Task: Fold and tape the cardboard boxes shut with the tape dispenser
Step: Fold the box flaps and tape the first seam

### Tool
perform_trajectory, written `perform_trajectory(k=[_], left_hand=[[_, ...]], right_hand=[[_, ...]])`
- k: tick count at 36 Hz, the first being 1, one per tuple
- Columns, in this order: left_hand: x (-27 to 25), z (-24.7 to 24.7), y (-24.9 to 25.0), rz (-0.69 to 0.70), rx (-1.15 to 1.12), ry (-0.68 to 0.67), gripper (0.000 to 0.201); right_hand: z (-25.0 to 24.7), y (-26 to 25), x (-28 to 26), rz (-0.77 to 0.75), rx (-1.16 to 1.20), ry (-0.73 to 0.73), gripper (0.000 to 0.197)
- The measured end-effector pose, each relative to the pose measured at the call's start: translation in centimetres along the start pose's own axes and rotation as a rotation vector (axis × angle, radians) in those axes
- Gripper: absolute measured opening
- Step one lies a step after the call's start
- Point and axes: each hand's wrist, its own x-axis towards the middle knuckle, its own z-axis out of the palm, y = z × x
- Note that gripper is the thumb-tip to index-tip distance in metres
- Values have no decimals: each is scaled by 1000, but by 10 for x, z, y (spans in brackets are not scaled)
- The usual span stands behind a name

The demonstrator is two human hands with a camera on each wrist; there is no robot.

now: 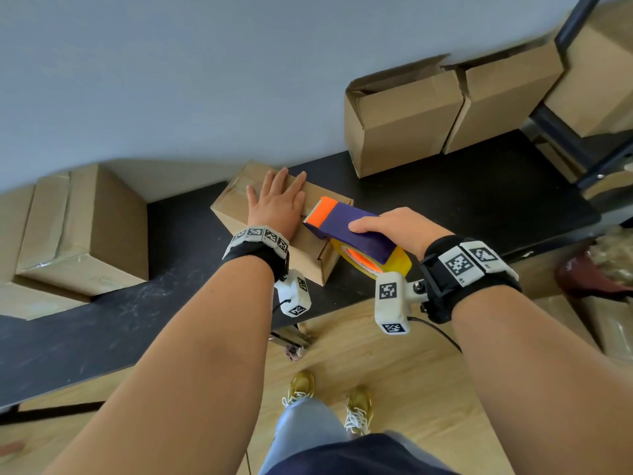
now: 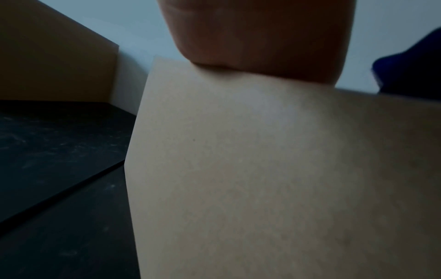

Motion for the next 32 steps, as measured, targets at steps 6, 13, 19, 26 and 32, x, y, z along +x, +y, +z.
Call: perform_trajectory(k=[6, 13, 19, 26, 32], left_hand=[[3, 4, 1, -46, -29, 15, 45], [3, 4, 2, -41, -72, 43, 43], [5, 3, 1, -25, -65, 30, 43], [3, 3, 2, -17, -48, 41, 44], [3, 4, 1, -1, -39, 61, 44]], right_hand=[[-2, 1, 0, -22, 6, 8, 61], [-6, 3, -4, -28, 23, 41, 58], [-20, 17, -13, 21, -10, 50, 51], [-23, 33, -18, 80, -3, 36, 55], [-17, 37, -20, 100, 7, 36, 50]])
